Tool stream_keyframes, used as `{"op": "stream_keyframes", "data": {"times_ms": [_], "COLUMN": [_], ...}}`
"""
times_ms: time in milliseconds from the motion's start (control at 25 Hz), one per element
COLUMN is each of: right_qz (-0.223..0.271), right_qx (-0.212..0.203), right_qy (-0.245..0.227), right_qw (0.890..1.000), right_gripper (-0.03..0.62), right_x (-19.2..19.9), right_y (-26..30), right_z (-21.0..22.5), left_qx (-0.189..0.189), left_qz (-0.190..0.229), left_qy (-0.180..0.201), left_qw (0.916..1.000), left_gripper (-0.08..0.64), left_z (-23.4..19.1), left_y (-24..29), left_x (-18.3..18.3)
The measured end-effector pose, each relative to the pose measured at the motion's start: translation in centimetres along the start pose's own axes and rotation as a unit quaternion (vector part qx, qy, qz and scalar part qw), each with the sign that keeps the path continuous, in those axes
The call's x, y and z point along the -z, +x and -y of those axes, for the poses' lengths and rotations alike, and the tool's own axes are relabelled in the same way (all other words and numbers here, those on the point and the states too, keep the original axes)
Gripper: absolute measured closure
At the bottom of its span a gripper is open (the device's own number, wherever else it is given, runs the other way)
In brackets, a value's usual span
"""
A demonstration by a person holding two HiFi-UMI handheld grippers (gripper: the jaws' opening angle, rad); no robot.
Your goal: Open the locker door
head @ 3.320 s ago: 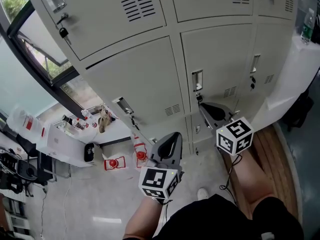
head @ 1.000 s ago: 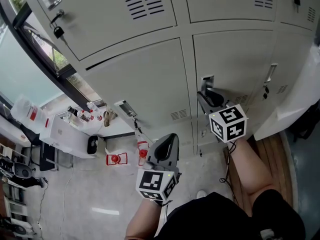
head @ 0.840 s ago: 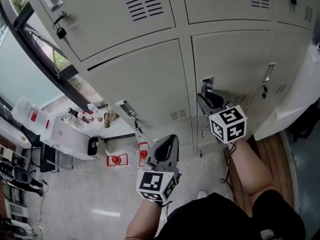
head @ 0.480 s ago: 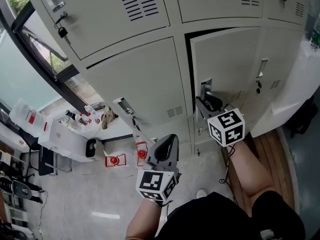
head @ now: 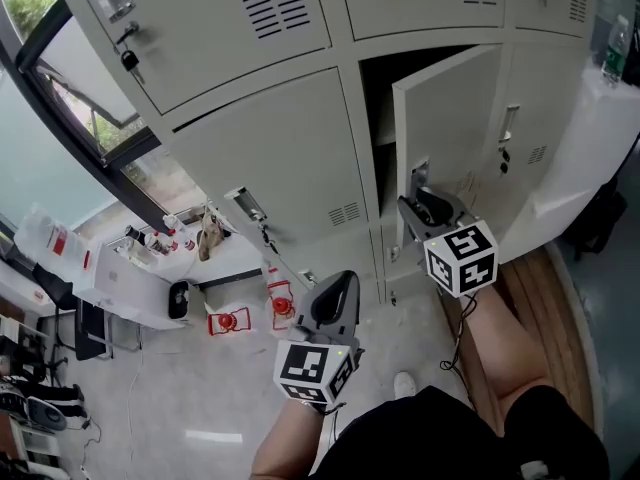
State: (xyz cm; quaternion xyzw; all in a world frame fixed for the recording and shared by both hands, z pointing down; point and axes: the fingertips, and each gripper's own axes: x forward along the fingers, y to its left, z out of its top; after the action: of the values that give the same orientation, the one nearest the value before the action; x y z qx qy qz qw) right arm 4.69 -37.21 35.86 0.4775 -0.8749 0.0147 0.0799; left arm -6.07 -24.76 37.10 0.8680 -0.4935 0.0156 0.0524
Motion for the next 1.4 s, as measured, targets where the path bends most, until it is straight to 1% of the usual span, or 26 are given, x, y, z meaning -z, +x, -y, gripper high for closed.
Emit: {"op": "stream_keyframes", "data": {"times_ms": [200, 560, 1000, 1200, 1400], "right_qz": [-0.001, 0.004, 0.007, 0.016, 0.019], "right_qx": [0.008, 0.005, 0.018, 0.040, 0.084], "right_qy": [0.004, 0.007, 0.023, 0.028, 0.033], "right_qw": [1.000, 1.000, 1.000, 0.999, 0.996], "right_gripper": [0.426, 0.420, 0.405, 0.397, 0.399], "right_x": [0.2, 0.7, 1.5, 1.7, 2.1], "right_y": [-1.6, -5.1, -9.0, -10.7, -12.7], "right_z": [0.1, 0.7, 2.0, 3.0, 4.6], "left_qx": [0.016, 0.044, 0.073, 0.084, 0.098], "left_qz": [-0.005, -0.021, -0.012, -0.014, -0.017], "left_qy": [-0.002, -0.011, 0.003, 0.004, 0.005], "left_qw": [0.9999, 0.9988, 0.9973, 0.9964, 0.9950], "left_gripper": [0.540, 0.540, 0.540, 0.540, 0.540], "left_z": [0.6, 2.2, 4.4, 5.3, 6.3], "left_y": [-0.8, -1.9, -2.8, -2.9, -2.8], "left_x": [0.6, 2.6, 1.6, 1.8, 2.1]}}
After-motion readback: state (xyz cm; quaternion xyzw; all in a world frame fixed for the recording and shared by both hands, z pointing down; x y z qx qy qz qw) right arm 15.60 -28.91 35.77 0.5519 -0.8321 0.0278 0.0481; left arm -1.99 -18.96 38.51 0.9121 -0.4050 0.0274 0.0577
